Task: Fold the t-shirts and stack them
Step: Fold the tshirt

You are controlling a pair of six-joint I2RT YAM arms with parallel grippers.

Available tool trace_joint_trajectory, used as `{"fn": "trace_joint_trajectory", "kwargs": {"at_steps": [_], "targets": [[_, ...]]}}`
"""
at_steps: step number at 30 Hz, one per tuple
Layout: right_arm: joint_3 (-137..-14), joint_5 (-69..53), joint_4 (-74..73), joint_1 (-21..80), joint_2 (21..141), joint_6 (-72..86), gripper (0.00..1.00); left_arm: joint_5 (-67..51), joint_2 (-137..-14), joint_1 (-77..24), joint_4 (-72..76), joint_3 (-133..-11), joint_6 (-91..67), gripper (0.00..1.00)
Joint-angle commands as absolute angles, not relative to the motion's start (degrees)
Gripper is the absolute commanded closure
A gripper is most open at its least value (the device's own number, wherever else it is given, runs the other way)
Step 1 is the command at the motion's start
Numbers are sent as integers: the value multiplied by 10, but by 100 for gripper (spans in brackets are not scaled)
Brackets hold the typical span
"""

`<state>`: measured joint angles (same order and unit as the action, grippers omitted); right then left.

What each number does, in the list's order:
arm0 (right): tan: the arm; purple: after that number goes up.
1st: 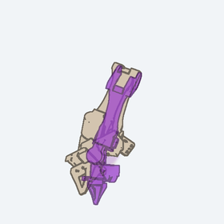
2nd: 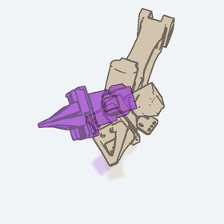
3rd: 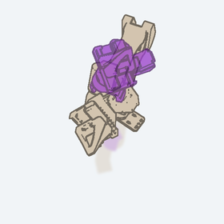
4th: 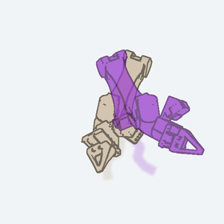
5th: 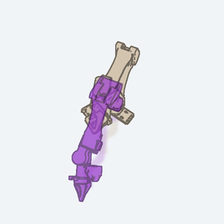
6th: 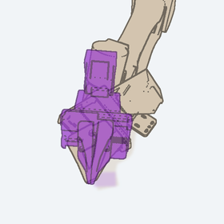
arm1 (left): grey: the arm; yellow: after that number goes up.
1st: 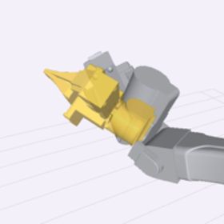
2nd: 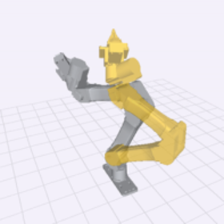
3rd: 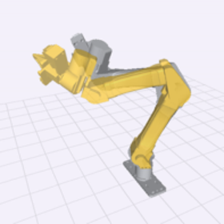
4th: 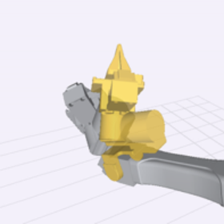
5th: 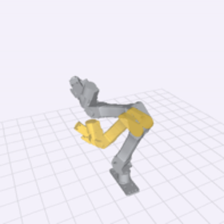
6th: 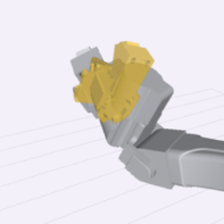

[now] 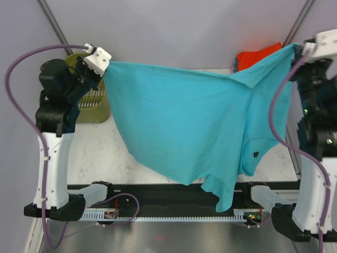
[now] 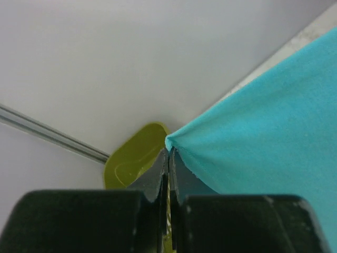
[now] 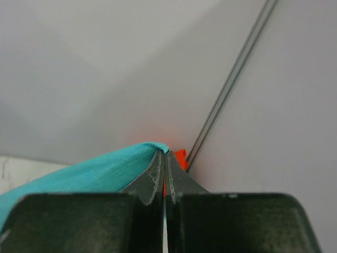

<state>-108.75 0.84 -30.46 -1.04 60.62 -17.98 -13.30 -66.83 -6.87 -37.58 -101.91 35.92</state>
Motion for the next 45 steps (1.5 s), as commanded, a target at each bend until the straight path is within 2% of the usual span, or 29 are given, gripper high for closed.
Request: {"fn": "trace_joint_trajectory", "kwargs": {"at_steps": [1, 5, 10, 13, 17, 21, 26, 37, 45], "targets": [[-972, -45, -240, -14, 659, -221, 100, -103, -707, -66, -358, -928, 425, 98], [-823, -85, -206, -15, 737, -240, 100, -101, -757, -65, -325, -830, 464, 98], [-780, -110, -179, -14, 898, -245, 100, -89, -908, -61, -300, -782, 470, 98], [-841, -109, -166, -13, 1013, -233, 100, -71, -1028, -57, -302, -833, 459, 98], [-1000, -99, -165, -9, 1166, -213, 100, -56, -1140, -52, -303, -937, 438, 98], [-1127, -81, -174, -3, 1275, -209, 100, -40, -1224, -52, -308, -1047, 434, 98], [-1260, -67, -178, -4, 1386, -183, 100, -24, -1286, -48, -310, -1106, 423, 98], [-1281, -59, -161, 18, 1429, -177, 100, 16, -1339, -44, -287, -1147, 405, 98], [-1241, -61, -160, 10, 1386, -179, 100, 3, -1296, -44, -287, -1132, 382, 98]]}}
